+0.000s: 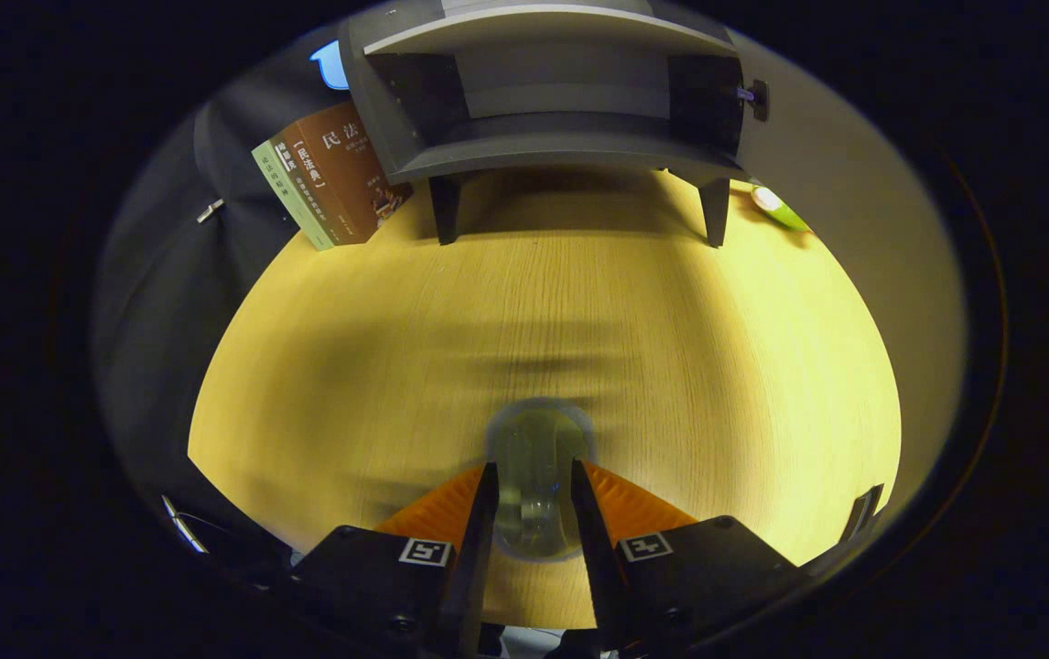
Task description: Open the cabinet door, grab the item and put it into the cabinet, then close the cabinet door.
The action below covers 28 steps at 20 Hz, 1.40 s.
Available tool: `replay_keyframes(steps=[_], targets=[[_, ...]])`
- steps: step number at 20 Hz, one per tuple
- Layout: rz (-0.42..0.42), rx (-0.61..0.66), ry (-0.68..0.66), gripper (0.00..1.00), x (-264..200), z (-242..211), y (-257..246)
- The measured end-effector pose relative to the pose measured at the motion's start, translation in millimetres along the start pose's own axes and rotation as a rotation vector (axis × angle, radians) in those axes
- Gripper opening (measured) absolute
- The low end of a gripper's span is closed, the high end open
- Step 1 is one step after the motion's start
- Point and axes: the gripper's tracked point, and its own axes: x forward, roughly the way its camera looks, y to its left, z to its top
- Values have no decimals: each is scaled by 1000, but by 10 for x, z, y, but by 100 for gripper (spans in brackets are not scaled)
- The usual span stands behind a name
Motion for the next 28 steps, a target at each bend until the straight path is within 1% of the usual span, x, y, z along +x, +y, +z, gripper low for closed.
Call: replay_keyframes(steps=[6, 7, 8, 11, 14, 18, 22, 28], targets=[[-4, -19, 43, 52, 63, -89, 7], [-17, -16, 47, 52, 156, -154, -9], [-19, -13, 62, 19, 68, -125, -25], [-24, -29, 64, 19, 117, -123, -5], [-24, -15, 73, 19, 101, -115, 2], [-33, 1, 30, 19, -26, 47, 65], [-50, 17, -53, 19, -383, 393, 216], [-101, 4, -250, 19, -1159, 1154, 562]])
